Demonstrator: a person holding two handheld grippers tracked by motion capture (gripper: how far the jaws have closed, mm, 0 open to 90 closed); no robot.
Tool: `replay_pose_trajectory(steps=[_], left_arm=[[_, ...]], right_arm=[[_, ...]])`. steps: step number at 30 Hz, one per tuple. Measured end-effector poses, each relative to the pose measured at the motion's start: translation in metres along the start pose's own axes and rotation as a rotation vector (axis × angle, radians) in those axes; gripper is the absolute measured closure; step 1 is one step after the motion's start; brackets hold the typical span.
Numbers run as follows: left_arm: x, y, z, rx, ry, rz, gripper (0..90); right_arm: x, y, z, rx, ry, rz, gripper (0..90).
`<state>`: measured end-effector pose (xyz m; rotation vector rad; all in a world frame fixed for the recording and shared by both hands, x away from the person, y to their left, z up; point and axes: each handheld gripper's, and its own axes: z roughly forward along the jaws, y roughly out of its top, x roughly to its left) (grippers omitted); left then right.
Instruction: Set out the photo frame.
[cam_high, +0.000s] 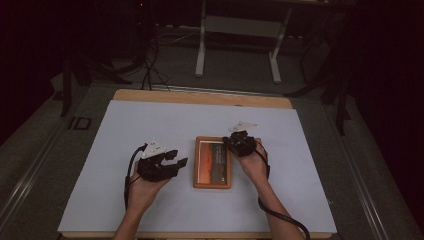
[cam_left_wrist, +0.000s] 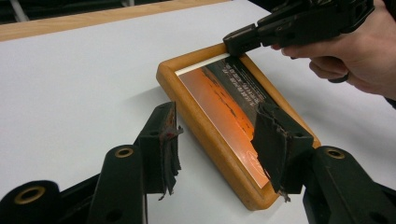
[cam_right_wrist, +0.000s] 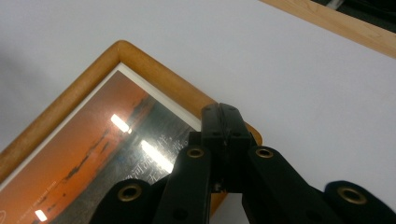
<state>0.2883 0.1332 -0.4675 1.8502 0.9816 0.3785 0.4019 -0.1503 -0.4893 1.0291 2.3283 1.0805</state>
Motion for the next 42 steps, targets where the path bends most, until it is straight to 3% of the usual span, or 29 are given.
replay_pose_trajectory(steps=[15, 27, 32, 36, 42], left_arm=[[0.000, 0.000, -0.002, -0.005, 0.008, -0.007, 50.1], [-0.004, 0.001, 0.001, 0.008, -0.007, -0.008, 50.1], [-0.004, 0.001, 0.002, 0.007, -0.014, -0.025, 49.8], [-0.005, 0.000, 0.004, 0.005, -0.050, -0.066, 48.7], [-0.012, 0.000, 0.011, 0.023, -0.076, -0.087, 46.7]], right_arm=[[-0.005, 0.000, 0.000, 0.011, 0.001, 0.012, 90.0], [-0.021, -0.014, 0.003, 0.016, 0.008, 0.099, 90.0], [-0.026, -0.019, 0.005, 0.027, 0.000, 0.118, 90.0], [-0.029, -0.024, 0.008, 0.037, -0.004, 0.133, 90.0], [-0.031, -0.026, 0.010, 0.049, -0.004, 0.141, 90.0]])
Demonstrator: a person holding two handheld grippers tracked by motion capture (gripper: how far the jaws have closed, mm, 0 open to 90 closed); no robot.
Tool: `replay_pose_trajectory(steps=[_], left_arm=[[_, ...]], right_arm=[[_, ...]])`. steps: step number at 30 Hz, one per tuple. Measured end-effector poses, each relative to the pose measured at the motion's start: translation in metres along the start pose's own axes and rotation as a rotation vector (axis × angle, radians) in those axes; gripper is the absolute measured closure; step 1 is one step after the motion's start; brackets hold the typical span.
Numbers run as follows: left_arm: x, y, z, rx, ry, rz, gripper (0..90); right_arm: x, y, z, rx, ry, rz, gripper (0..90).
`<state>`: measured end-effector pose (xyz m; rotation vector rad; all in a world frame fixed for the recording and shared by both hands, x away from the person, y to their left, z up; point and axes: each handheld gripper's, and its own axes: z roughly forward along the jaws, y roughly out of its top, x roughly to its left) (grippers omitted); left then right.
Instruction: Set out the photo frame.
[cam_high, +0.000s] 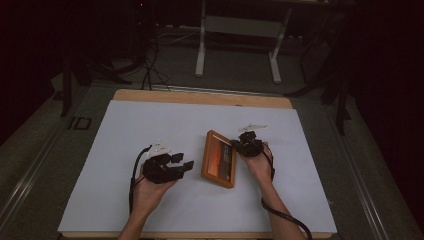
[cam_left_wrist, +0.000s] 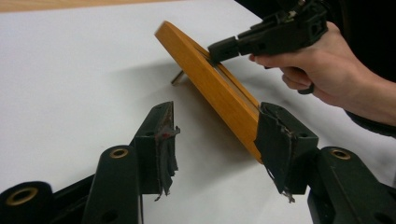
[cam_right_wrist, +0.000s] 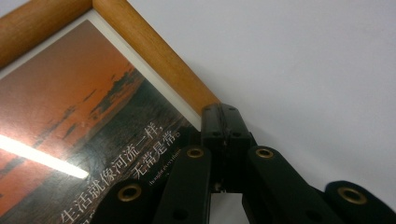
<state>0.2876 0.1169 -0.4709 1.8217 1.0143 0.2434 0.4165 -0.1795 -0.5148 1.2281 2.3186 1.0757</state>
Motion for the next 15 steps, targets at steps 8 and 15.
replay_pose_trajectory(steps=[8, 15], left_arm=[[-0.008, 0.002, 0.010, 0.009, -0.042, -0.052, 41.4], [-0.019, 0.000, 0.028, 0.054, -0.038, -0.056, 32.2]], right_arm=[[-0.001, 0.000, 0.001, 0.001, 0.005, 0.006, 90.0], [-0.001, 0.000, 0.001, 0.006, 0.005, 0.000, 90.0]])
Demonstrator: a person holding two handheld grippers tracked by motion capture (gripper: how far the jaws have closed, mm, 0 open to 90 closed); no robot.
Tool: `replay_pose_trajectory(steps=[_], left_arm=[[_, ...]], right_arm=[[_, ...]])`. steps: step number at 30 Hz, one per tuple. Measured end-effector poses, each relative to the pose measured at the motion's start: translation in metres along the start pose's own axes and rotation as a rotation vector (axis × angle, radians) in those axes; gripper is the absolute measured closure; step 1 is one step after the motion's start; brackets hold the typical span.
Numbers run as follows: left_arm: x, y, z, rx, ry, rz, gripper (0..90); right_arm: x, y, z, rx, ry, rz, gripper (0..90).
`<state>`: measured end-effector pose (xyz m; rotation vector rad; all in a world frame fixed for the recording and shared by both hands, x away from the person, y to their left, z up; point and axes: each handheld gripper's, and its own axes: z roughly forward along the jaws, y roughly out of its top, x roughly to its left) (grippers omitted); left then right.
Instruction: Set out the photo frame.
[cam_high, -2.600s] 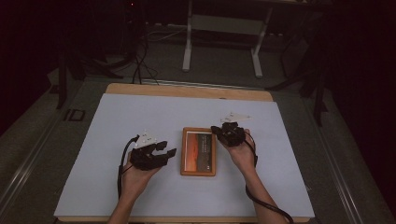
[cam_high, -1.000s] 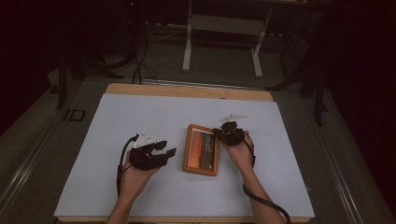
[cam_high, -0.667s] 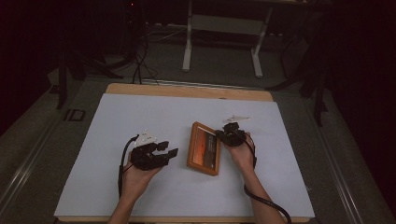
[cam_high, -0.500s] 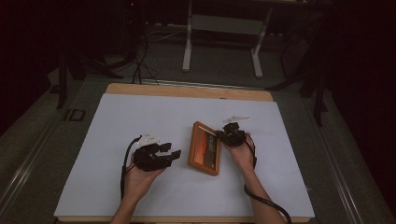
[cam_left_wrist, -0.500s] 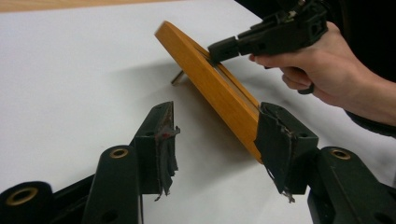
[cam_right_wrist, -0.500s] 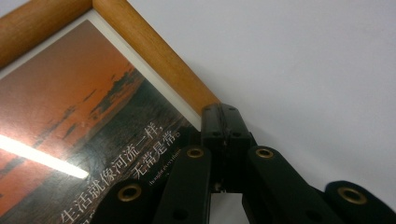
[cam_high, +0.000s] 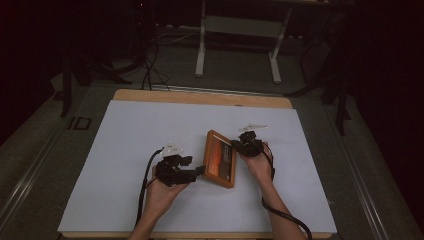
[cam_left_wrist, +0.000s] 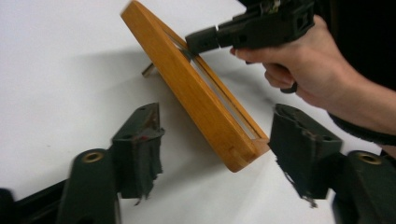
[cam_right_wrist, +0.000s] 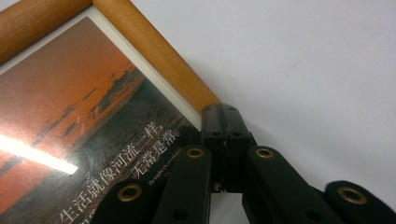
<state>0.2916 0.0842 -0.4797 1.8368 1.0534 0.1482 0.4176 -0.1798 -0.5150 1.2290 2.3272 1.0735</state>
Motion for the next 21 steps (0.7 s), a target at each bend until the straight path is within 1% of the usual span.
replay_pose_trajectory(steps=[2, 4, 7, 8, 9, 11, 12, 16, 21], left_arm=[[-0.003, 0.000, 0.009, 0.016, -0.015, -0.018, 32.4], [-0.006, 0.001, 0.017, 0.034, -0.012, -0.033, 32.9], [-0.009, 0.004, 0.026, 0.042, -0.020, -0.051, 33.6], [-0.010, 0.005, 0.028, 0.043, -0.004, -0.049, 33.6], [-0.010, 0.005, 0.030, 0.044, 0.003, -0.050, 33.8], [-0.006, 0.005, 0.032, 0.043, -0.003, -0.079, 35.2], [-0.004, 0.004, 0.032, 0.045, -0.008, -0.086, 36.1], [-0.002, 0.003, 0.035, 0.067, -0.002, -0.093, 37.6], [-0.005, 0.000, 0.044, 0.118, -0.030, -0.085, 42.3]], right_arm=[[0.000, 0.000, 0.000, -0.004, 0.001, 0.001, 90.0], [0.000, -0.001, 0.000, -0.007, 0.003, 0.006, 90.0], [0.000, -0.001, 0.000, -0.008, 0.002, 0.007, 90.0], [-0.001, -0.001, 0.000, -0.008, 0.004, 0.006, 90.0], [-0.001, -0.001, 0.000, -0.008, 0.006, 0.005, 90.0], [-0.001, -0.001, 0.000, -0.007, 0.007, 0.004, 90.0], [-0.001, -0.001, 0.000, -0.008, 0.008, 0.003, 90.0], [-0.001, -0.001, 0.000, -0.011, 0.007, 0.003, 90.0], [0.000, -0.001, 0.000, -0.006, 0.003, -0.003, 90.0]])
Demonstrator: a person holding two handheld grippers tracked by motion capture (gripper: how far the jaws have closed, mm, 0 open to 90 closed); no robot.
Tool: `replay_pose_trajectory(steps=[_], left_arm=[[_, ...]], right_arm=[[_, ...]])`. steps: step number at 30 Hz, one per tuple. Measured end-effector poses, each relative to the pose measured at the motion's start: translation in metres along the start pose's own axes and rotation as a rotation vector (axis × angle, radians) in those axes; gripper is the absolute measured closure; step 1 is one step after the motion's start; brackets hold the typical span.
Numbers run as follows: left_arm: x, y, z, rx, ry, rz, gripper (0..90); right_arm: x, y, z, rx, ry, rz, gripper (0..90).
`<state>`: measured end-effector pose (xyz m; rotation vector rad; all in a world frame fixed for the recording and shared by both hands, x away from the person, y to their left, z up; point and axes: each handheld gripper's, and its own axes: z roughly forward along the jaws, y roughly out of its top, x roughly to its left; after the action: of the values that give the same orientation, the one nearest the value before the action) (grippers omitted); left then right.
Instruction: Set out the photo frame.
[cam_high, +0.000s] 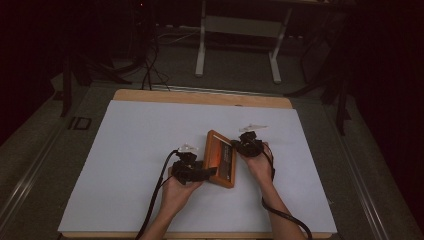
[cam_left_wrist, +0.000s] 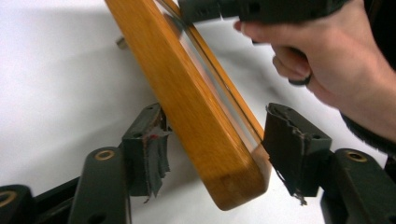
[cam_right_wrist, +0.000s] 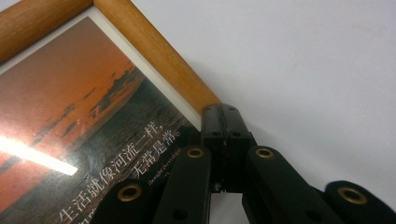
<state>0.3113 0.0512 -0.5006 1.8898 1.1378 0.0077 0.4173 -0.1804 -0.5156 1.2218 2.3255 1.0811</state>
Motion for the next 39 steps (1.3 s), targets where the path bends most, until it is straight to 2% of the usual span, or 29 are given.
replay_pose_trajectory(steps=[2, 10, 16, 21, 22, 24, 31, 39], left_arm=[[0.000, -0.002, 0.003, 0.008, -0.016, -0.003, 44.1], [0.001, -0.002, 0.004, 0.013, -0.032, -0.043, 47.6], [0.000, 0.000, 0.005, -0.005, -0.060, -0.064, 52.5], [-0.004, 0.003, 0.006, -0.007, -0.046, -0.053, 55.5], [-0.010, 0.006, 0.007, -0.005, -0.029, -0.031, 56.2], [-0.012, 0.007, 0.008, -0.006, -0.020, -0.023, 56.6], [-0.019, 0.009, 0.009, -0.019, -0.016, -0.019, 60.6], [-0.038, 0.016, 0.015, -0.027, -0.003, 0.055, 66.2]], right_arm=[[0.000, 0.001, 0.000, 0.008, -0.002, -0.008, 90.0], [-0.001, 0.001, 0.000, 0.005, 0.001, -0.008, 90.0], [-0.004, 0.001, -0.003, -0.002, 0.007, 0.001, 90.0], [-0.006, 0.001, -0.012, -0.028, 0.011, 0.004, 90.0], [-0.007, 0.002, -0.020, -0.049, 0.011, -0.002, 90.0], [-0.007, 0.004, -0.028, -0.073, 0.013, -0.010, 90.0], [-0.012, 0.001, -0.056, -0.117, 0.001, -0.047, 90.0], [-0.018, -0.002, -0.085, -0.170, -0.013, -0.062, 89.9]])
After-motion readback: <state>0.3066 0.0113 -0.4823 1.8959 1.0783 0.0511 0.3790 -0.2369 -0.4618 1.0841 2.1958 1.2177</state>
